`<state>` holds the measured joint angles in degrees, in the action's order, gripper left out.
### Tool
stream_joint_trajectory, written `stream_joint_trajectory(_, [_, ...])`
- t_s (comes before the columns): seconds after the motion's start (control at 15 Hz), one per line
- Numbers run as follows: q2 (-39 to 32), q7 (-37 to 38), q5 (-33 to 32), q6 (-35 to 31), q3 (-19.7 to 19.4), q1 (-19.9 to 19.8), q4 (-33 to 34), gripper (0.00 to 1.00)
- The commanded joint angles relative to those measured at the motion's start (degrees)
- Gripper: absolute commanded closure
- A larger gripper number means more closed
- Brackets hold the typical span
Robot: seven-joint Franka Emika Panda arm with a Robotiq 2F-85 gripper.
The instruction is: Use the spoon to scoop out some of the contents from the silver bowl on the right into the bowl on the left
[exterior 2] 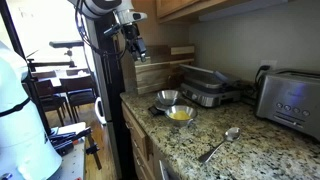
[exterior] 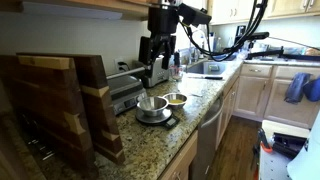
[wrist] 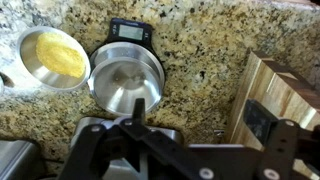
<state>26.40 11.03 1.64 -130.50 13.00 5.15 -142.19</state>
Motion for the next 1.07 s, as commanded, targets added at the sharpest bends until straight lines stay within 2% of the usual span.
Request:
stream_joint_trajectory(0.0, [-0.09, 0.35, -0.47, 0.16, -0.73, 0.79, 0.12, 0.00])
stream_joint_trajectory(0.4, [-0.08, 0.35, -0.47, 0.16, -0.73, 0.79, 0.15, 0.00])
stream_joint_trajectory(0.53, [-0.33, -0.35, 0.47, 0.70, -2.19, 0.42, 0.84, 0.00])
stream_joint_trajectory(0.87, [-1.57, -3.33, 1.35, 4.19, -8.87, -2.04, 4.14, 0.00])
stream_joint_trajectory(1.0, [-2.78, -6.70, 2.26, 6.96, -12.10, -2.60, 6.37, 0.00])
